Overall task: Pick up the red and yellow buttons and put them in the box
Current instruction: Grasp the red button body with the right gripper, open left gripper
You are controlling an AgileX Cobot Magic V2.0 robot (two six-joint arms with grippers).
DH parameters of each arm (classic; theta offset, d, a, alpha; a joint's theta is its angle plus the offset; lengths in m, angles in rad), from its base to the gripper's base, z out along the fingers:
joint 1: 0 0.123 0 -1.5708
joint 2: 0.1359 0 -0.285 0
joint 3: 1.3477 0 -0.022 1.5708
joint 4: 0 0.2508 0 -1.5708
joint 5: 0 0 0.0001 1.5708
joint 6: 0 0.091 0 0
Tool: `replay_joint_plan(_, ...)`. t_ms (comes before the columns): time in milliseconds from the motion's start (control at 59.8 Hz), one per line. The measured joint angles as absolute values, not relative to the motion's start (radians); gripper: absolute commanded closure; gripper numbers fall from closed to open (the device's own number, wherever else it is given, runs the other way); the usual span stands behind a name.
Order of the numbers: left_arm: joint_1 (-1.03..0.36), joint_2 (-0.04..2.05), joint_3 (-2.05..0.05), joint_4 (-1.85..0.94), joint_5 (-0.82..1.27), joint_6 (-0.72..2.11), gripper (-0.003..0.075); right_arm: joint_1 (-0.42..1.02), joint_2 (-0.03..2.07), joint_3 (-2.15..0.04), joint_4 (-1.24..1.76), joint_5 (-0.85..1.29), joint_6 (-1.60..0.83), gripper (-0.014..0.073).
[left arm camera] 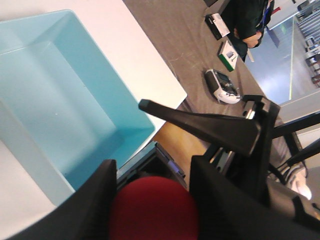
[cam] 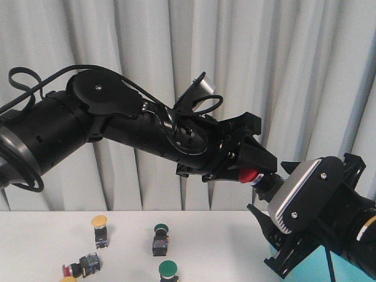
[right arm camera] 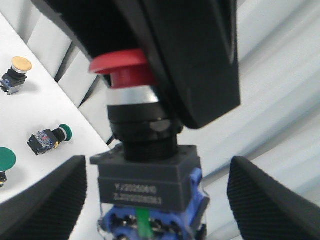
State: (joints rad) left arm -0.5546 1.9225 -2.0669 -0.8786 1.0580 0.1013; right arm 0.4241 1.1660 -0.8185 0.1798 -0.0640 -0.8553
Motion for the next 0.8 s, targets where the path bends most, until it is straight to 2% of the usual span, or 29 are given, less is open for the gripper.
replay_joint_plan(117,-0.557,1.922,-2.067,-0.899,1.060,0.101,0.0716,0.424,1.166,-0.818,0.180,-0.064,-0.855,0.0209)
replay_joint_plan(268,-0.558,1.922,-2.067,-0.910,1.076,0.101,0.0716,0.424,1.166,-0.818,0.183,-0.064,-0.855,0.0424)
replay_joint_plan(402,-0.558,1.922,-2.067,-0.910,1.080,0.101,0.0716,0.424,1.166,-0.818,0.186,-0.064,-0.855,0.0542)
replay_joint_plan(485,-0.558,1.922,-2.067,-0.912,1.080,0.101,0.0716,0.424,1.166,-0.818,0.201,-0.063,-0.855,0.0571)
replay_joint_plan(653,-0.558,1.922,-2.067,-0.912,1.076,0.102,0.0705,0.424,1.166,-0.818,0.223,-0.063,-0.855,0.0568)
replay_joint_plan(803,-0.569,1.922,-2.067,-0.897,1.064,0.117,0.0654,0.424,1.166,-0.818,0.227,-0.062,-0.856,0.0564)
